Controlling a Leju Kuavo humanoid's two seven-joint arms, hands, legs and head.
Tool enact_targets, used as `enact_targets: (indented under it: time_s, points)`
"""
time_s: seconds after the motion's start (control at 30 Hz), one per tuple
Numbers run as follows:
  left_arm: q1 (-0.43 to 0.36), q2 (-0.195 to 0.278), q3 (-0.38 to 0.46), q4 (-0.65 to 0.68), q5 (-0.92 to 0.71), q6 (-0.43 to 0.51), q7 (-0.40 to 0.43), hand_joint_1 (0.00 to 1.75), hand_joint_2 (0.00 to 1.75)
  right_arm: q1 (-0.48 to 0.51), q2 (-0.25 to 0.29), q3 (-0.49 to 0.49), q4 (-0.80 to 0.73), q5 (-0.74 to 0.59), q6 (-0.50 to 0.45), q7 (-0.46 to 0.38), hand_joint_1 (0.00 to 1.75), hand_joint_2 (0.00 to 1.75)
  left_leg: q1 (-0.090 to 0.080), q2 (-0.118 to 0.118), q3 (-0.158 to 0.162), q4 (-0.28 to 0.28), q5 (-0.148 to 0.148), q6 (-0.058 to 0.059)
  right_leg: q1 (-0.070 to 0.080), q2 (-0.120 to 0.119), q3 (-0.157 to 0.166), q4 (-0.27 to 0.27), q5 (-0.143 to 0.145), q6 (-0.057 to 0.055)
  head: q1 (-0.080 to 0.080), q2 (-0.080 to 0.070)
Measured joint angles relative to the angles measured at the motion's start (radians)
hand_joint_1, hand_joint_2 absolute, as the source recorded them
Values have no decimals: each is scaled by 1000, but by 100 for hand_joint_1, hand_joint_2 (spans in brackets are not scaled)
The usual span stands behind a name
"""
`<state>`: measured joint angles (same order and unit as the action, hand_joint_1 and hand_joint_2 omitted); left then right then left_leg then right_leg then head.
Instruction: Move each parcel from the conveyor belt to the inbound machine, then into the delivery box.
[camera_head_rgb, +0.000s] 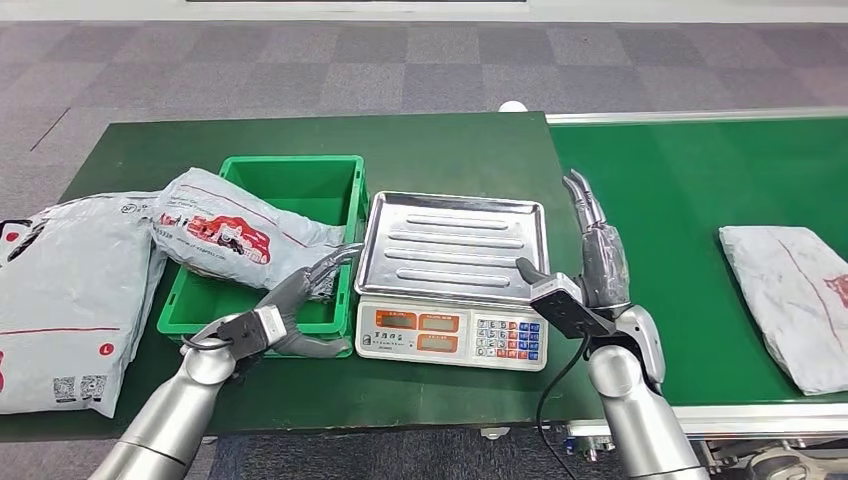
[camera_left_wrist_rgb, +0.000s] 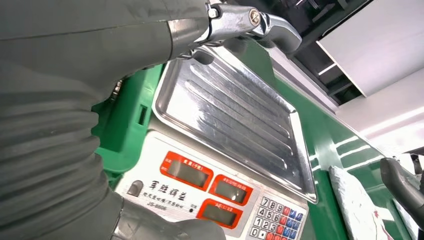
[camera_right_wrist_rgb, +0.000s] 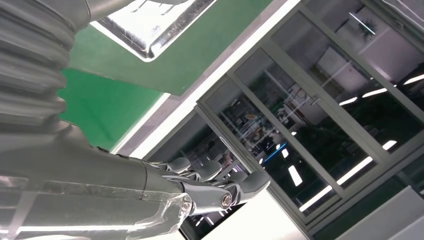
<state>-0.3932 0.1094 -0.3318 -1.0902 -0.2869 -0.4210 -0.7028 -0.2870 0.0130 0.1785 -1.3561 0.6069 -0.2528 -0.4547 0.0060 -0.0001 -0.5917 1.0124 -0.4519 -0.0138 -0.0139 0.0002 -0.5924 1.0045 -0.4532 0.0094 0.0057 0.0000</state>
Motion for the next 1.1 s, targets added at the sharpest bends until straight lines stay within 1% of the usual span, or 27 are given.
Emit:
enact_targets:
  time_s: [0.13,0.33,0.57,0.67,0.73,0.8,0.87,1.0,1.1]
  points:
    - [-4,4,-4,14,4,41,0,0,175,0,0,0,0,0,1,0,0,175,0,0,0,0,0,0,0,1,0,0,0,0,0,0]
    - [-5,4,-4,18,58,84,0,0,175,1,0,0,0,0,8,0,0,175,0,0,0,0,0,0,0,0,0,0,0,0,0,0]
    - [-4,3,-4,18,66,90,0,0,175,1,0,0,0,0,11,0,0,175,0,0,0,0,0,0,0,0,0,0,0,0,0,0]
    - [1,-1,2,9,108,88,0,0,175,1,0,0,0,2,12,0,0,175,0,0,0,0,0,0,0,0,0,0,0,0,0,0]
    - [9,-11,23,-9,176,60,0,0,175,1,0,0,0,3,14,0,0,175,0,0,0,0,0,0,0,0,0,0,0,0,0,0]
    - [16,-31,61,-21,252,6,0,0,175,-4,1,0,4,0,19,-1,0,175,0,0,-1,0,0,0,0,0,0,0,0,0,0,0]
    - [24,-55,112,-24,303,-57,0,0,175,-13,2,0,16,-32,39,-12,0,175,0,0,-1,0,0,0,0,0,0,0,0,0,0,0]
    - [54,-96,199,-30,323,-169,0,0,175,-39,4,0,71,-177,120,-63,0,175,0,0,-1,0,0,0,0,0,0,0,0,0,0,0]
    - [77,-112,230,-37,314,-200,0,0,175,-54,4,0,116,-226,145,-84,0,175,0,0,-1,0,0,0,0,0,0,0,0,0,0,0]
